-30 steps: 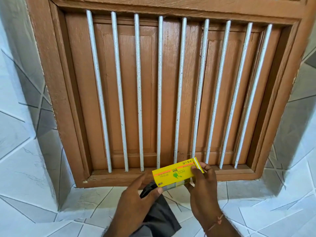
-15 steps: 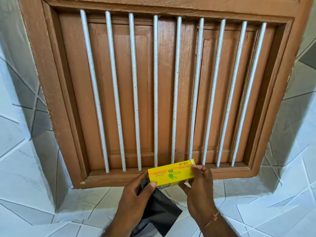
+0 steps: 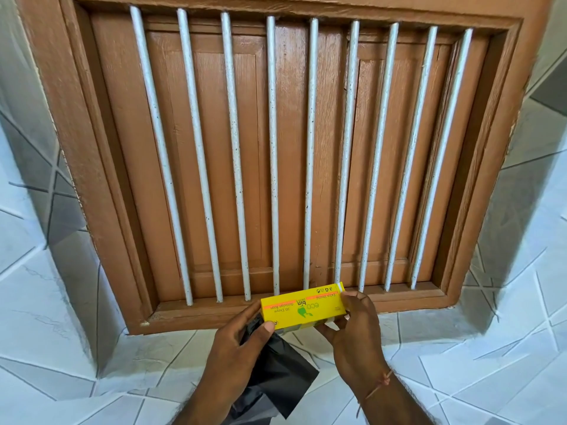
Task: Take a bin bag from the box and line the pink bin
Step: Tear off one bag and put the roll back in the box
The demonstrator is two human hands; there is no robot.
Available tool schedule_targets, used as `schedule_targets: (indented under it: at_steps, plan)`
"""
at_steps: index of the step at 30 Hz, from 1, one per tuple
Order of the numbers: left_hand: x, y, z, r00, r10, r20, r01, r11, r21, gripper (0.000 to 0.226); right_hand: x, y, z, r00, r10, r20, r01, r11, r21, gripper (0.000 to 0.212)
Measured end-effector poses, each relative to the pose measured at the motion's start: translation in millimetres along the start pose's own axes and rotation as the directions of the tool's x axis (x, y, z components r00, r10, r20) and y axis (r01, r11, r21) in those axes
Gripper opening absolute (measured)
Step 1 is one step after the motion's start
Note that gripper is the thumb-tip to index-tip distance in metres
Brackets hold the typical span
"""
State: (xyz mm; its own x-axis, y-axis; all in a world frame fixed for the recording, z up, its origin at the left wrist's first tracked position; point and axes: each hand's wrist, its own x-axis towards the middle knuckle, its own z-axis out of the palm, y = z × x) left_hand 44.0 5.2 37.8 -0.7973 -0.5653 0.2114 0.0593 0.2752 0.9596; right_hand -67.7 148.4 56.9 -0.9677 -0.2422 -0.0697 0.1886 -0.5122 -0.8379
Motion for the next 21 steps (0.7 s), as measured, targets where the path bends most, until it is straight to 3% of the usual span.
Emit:
schedule_targets:
  at_steps: [8, 13, 17, 21]
  plan:
    - [0, -4, -2, 0.999, -0.031, 0.018, 0.032, 0.999, -0.043, 0.058, 1, 1, -2, 1.0, 0.001, -0.007, -0.001, 1.0, -0.025, 0.017]
    - [-1, -4, -1, 0.999, -0.036, 0.022, 0.036, 0.999, -0.024, 0.051, 2, 4, -3, 1.0, 0.0, -0.006, 0.0, 0.999, -0.049, 0.017]
    - [-2, 1, 0, 0.999, -0.047, 0.013, 0.047, 0.998, -0.034, 0.048, -4, 8, -1, 0.986, -0.164, -0.042, 0.157, 0.977, -0.144, 0.019]
    - [-1, 3, -3, 0.999, -0.037, -0.013, 0.037, 0.999, -0.005, 0.044, -11, 25, -3, 0.945, -0.328, 0.013, 0.313, 0.889, -0.335, 0.014]
